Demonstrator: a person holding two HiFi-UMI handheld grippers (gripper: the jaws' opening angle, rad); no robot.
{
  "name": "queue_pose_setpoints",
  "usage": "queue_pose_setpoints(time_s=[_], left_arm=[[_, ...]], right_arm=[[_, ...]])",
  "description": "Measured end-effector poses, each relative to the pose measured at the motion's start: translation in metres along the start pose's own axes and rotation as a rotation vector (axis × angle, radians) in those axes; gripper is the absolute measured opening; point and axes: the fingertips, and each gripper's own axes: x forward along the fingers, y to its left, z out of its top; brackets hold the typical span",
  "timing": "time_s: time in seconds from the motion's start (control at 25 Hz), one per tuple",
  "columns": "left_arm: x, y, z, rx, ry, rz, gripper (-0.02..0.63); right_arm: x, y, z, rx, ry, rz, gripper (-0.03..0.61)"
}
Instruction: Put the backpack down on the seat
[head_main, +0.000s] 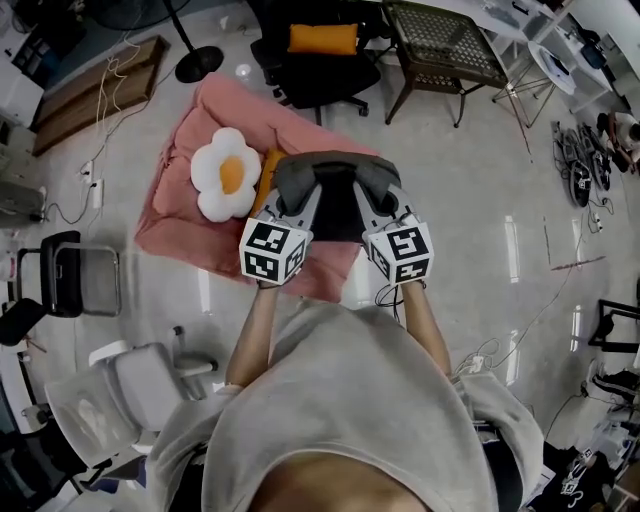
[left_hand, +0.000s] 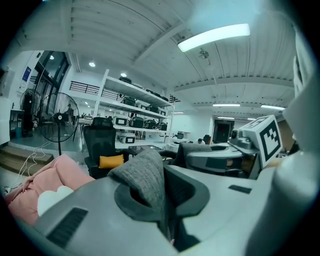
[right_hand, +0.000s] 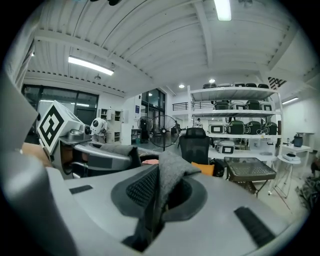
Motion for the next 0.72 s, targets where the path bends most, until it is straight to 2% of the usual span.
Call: queue_pose_setpoints(time_s=[0.36,0.72], left_arm=[[0.023,0.051,-0.023,-0.046,0.050,-0.055,0.031],[0.043,0.063,-0.067,-0.112,0.141,-0.067,0.031]], right_arm=[[0.051,0.004,-0.024,0.038,0.078,-0.036,0.029],[0.070,0.002,-0.072,0.100,0.164,-0.021,0.029]])
